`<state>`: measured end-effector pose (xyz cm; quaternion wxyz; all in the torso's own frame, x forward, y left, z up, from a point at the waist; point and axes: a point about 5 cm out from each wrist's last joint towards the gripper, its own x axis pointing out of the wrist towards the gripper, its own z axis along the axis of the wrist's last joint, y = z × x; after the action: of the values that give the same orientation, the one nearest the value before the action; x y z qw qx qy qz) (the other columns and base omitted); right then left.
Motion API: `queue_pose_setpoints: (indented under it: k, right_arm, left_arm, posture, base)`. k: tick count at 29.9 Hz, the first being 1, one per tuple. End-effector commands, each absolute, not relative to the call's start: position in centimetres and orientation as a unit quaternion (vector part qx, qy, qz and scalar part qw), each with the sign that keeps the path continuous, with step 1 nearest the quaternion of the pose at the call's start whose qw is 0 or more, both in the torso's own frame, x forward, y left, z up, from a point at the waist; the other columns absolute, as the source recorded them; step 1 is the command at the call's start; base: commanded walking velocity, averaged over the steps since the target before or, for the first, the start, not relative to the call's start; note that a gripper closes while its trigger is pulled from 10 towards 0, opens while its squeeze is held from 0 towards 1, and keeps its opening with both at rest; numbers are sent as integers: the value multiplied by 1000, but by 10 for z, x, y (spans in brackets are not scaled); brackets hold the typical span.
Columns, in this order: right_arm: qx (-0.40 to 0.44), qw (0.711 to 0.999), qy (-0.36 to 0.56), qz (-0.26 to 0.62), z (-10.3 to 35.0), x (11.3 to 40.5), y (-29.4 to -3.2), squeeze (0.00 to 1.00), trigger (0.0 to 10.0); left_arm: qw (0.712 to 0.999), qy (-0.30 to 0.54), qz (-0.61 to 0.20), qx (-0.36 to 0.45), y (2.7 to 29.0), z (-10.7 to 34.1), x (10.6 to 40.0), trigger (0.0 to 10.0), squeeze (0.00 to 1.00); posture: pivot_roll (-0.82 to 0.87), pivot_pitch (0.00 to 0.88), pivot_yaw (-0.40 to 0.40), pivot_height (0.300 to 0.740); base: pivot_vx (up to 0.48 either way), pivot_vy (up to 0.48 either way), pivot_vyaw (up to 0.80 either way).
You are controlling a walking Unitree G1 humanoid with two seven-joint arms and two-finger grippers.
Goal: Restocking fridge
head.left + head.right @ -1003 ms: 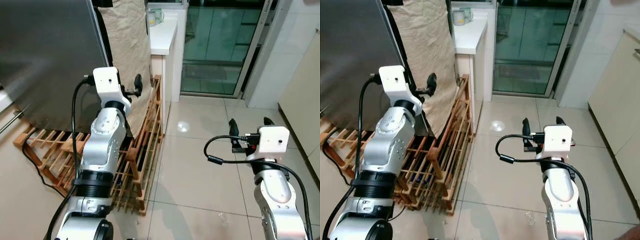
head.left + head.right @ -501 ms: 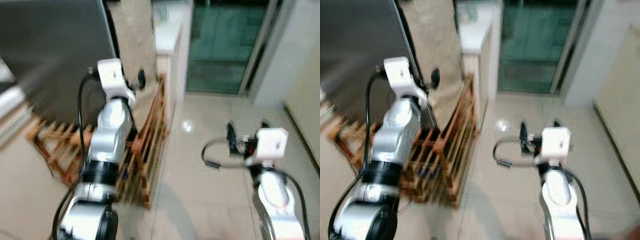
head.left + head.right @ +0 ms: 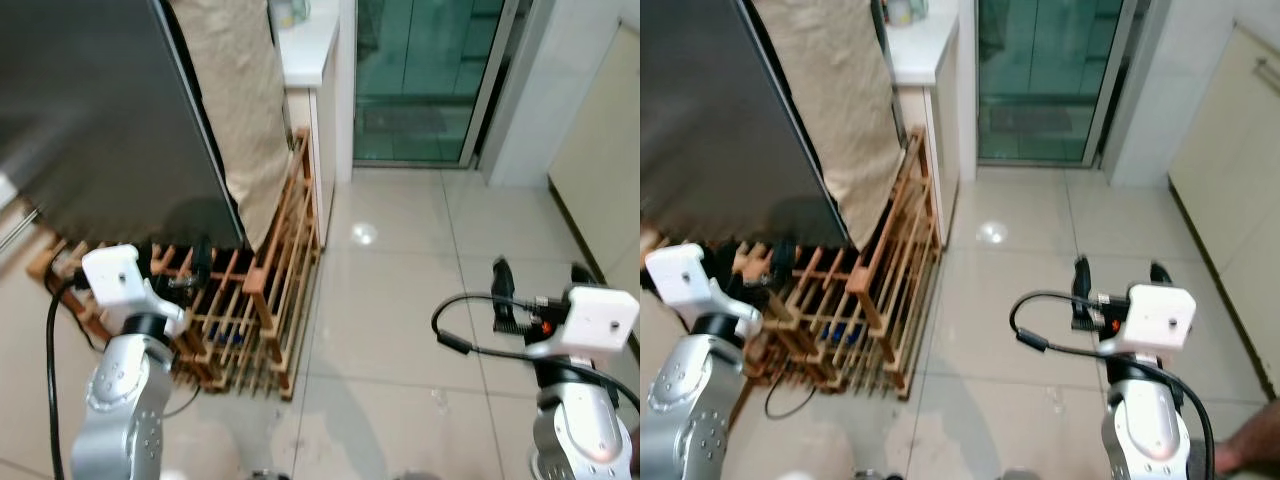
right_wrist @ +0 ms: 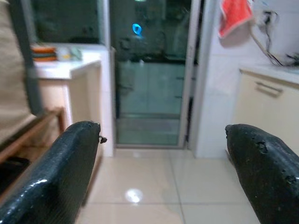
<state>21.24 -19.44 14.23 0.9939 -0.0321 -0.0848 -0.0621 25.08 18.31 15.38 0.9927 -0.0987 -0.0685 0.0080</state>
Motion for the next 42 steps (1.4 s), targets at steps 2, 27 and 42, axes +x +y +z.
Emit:
queue_pose_setpoints:
  k: [2,27,42]
  right_arm:
    - [-26,995,-73,-60,136,219,-194,0,10000]
    - [-41,996,-75,-27,133,243,-186,0,10000]
    - [-41,997,-68,-24,129,246,-183,0,10000]
  left_arm:
    - [994,-70,-5,-85,178,161,255,10000,0]
    - [990,-108,-58,-65,155,181,271,10000,0]
    - [990,-105,-82,-49,149,199,303,10000,0]
  posture:
    - [-121,0,71,740]
    - [-121,0,76,740]
    - [-121,0,83,740]
  base:
    - [0,0,0]
    - [458,0,0]
    - [0,0,0]
